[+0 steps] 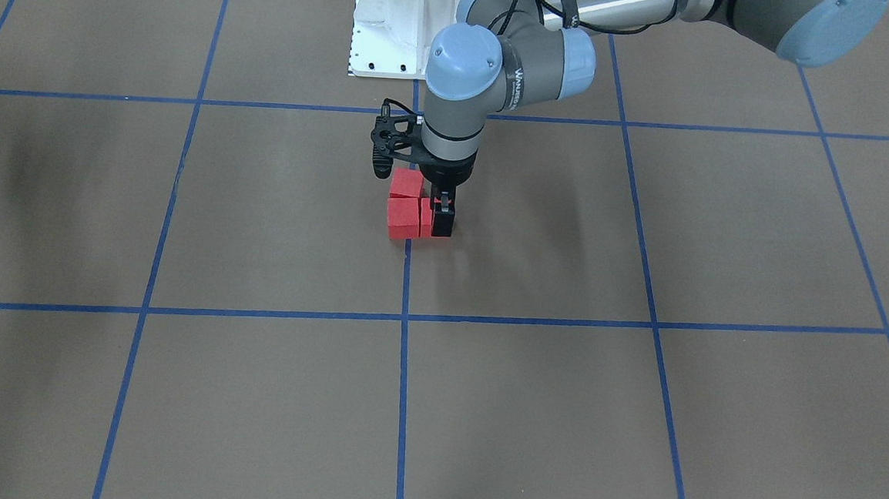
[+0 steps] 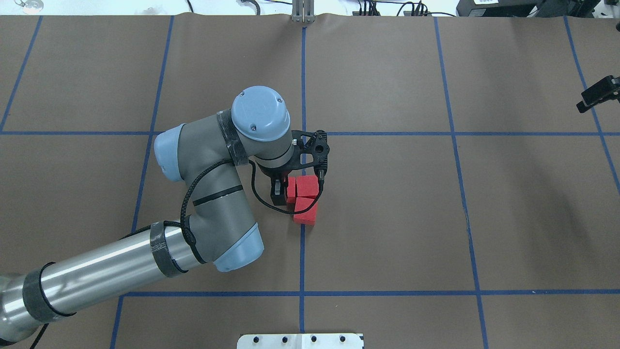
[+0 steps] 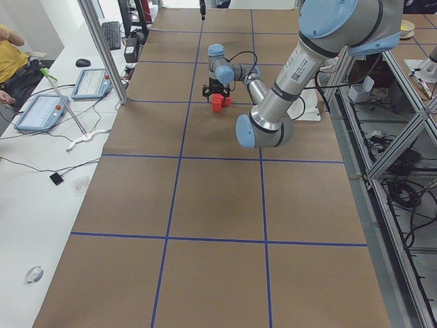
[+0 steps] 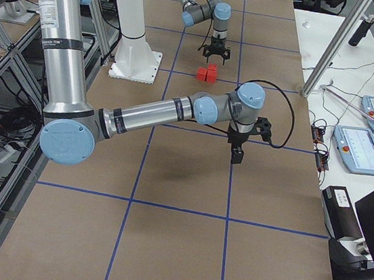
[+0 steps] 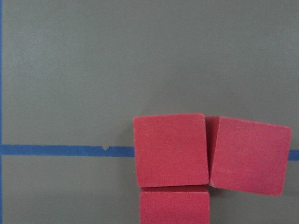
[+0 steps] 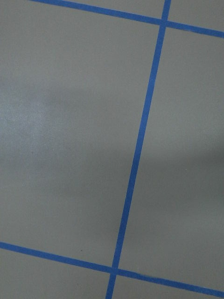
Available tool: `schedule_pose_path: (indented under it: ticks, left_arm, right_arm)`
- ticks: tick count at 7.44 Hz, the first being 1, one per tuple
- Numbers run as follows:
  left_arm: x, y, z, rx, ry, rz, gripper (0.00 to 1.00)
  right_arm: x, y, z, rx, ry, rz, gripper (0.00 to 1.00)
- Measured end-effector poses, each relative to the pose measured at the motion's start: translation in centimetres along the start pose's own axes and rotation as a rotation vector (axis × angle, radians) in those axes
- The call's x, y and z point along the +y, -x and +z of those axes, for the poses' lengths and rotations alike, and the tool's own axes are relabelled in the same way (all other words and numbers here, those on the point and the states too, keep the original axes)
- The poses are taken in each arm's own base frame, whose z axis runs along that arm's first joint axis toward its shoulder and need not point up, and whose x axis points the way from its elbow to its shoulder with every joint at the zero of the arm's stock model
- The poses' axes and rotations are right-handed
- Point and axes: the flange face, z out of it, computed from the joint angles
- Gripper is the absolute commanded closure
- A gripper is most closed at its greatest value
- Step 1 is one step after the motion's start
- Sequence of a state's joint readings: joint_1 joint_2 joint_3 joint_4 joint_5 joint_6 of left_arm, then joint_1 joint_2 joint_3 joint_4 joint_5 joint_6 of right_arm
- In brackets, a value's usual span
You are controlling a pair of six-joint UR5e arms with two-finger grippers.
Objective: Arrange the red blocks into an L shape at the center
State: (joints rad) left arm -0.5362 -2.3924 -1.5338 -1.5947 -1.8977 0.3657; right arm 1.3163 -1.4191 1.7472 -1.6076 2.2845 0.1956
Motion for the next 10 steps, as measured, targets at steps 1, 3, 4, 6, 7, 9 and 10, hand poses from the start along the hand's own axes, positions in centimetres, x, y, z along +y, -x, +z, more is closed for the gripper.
schedule_pose_path:
  ticks: [1, 3, 4, 6, 7, 9, 10]
  left_arm:
    - [1.3, 0.9, -1.2, -0.019, -0.008, -0.009, 0.00]
    - [6.3, 4.5, -2.9, -0.066, 0.012, -0.067, 0.00]
    - [9.3, 6.8, -3.9, -0.095, 0.029, -0.106, 0.00]
    - [18.4, 11.1, -6.0, -0.132, 0.072, -0.222, 0.00]
    - [25.2, 12.9, -7.1, -0.107, 0.085, -0.328, 0.00]
    - [41.1, 14.8, -10.3, -0.043, 0.078, -0.655, 0.00]
    - [48.3, 14.6, -11.9, -0.042, 0.086, -0.780, 0.00]
  right_arm:
    - [0.3, -1.2, -0.5, 0.004, -0.008, 0.000, 0.00]
    - [2.6, -5.8, -1.8, 0.014, -0.021, -0.031, 0.00]
    - [4.4, -8.5, -2.2, 0.020, -0.022, -0.048, 0.00]
    - [9.3, -13.8, -2.2, 0.031, -0.011, -0.053, 0.00]
    - [11.4, -15.6, -2.3, 0.034, -0.009, -0.040, 0.00]
    - [13.9, -17.4, -2.0, 0.034, 0.002, -0.025, 0.00]
    - [14.6, -17.8, -1.6, 0.034, 0.010, -0.017, 0.00]
